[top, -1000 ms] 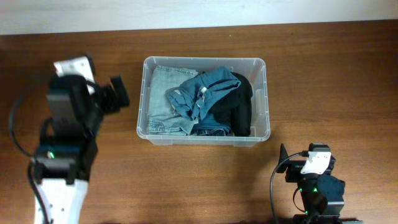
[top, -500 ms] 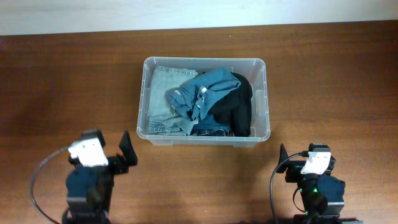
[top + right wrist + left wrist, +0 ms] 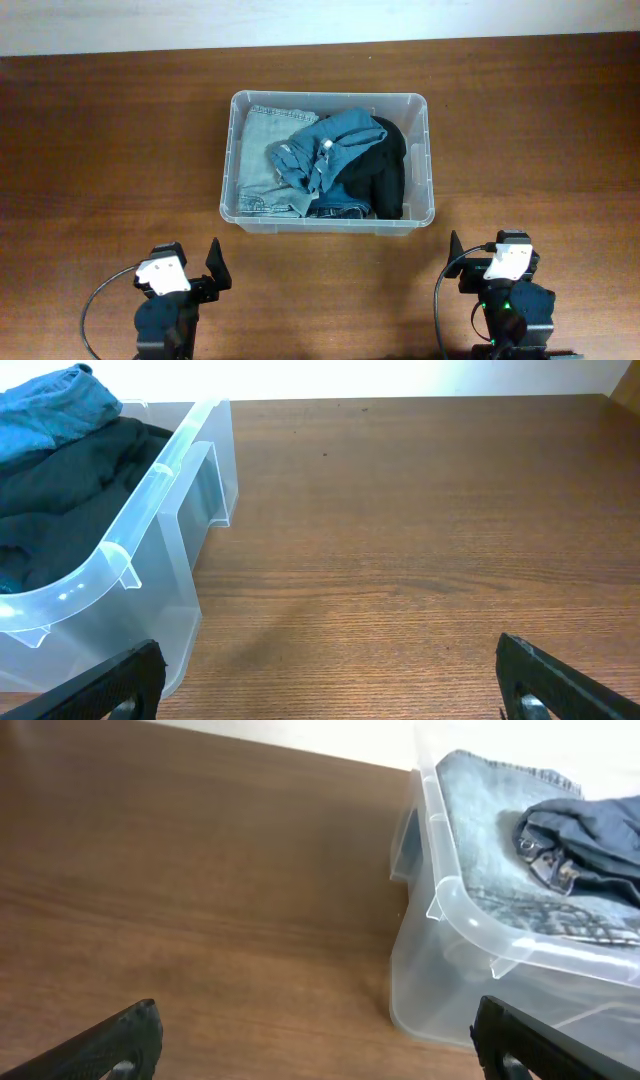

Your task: Pack container

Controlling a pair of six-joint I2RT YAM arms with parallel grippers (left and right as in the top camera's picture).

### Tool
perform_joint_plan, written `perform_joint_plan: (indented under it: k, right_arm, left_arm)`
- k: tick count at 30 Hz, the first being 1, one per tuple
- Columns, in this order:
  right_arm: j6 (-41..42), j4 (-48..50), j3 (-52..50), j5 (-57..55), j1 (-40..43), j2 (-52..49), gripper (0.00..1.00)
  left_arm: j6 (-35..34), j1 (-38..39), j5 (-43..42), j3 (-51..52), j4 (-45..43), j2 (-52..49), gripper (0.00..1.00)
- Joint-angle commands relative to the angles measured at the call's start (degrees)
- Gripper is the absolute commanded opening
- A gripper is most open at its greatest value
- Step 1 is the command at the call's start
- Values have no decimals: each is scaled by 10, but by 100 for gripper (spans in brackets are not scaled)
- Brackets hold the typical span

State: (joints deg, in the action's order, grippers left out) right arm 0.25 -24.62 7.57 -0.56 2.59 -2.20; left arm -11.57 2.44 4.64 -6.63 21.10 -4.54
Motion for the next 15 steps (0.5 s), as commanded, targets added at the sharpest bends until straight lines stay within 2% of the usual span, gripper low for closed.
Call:
perform_joint_plan:
  k: [1,15]
  right_arm:
    - [6,0,-4,1,4,3,98]
    - [6,0,-4,1,4,3,98]
  left_arm:
    - [9,-4,-4,4,-9,29,99]
    - [9,-4,-4,4,-9,41,99]
